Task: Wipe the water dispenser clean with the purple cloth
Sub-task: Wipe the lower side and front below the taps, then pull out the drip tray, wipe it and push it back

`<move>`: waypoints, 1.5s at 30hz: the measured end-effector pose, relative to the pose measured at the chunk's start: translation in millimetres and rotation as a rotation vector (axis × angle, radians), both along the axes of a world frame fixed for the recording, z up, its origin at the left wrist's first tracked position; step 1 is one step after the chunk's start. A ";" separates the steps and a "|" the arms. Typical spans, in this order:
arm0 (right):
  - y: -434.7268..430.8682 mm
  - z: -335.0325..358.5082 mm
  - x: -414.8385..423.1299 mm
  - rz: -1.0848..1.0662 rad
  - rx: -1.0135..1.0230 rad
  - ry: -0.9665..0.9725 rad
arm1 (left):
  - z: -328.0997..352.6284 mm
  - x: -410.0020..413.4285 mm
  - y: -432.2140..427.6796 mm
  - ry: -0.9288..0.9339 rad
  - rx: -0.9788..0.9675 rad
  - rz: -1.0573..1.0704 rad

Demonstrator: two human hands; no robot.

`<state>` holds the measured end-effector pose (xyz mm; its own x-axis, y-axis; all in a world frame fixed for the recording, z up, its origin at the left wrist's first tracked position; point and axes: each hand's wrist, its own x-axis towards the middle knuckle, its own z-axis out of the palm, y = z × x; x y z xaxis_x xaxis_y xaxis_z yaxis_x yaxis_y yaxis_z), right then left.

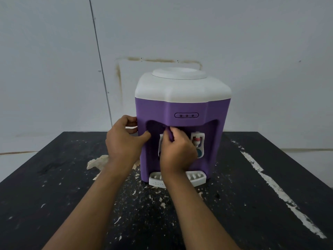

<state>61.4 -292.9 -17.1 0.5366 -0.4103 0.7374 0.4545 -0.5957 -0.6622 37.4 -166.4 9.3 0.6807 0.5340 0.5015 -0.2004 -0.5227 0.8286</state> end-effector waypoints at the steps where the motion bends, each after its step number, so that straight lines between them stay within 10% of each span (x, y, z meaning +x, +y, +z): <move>1: -1.3 -0.4 3.8 -0.013 -0.061 -0.048 | 0.2 0.1 0.5 0.001 0.001 -0.001; 9: -8.6 -2.8 16.8 0.046 -0.377 -0.311 | -1.0 -1.3 -2.0 -0.013 0.012 0.005; 17: -51.0 -19.4 26.6 0.024 0.214 -0.003 | -0.8 -2.0 -3.5 -0.017 -0.024 -0.004; 32: -51.0 -28.5 1.5 0.126 0.110 -0.034 | -34.4 -23.2 7.0 -0.081 0.009 -0.065; 45: -112.5 -71.3 -24.5 0.445 0.528 0.363 | -142.0 -40.2 -7.6 0.402 0.696 -0.123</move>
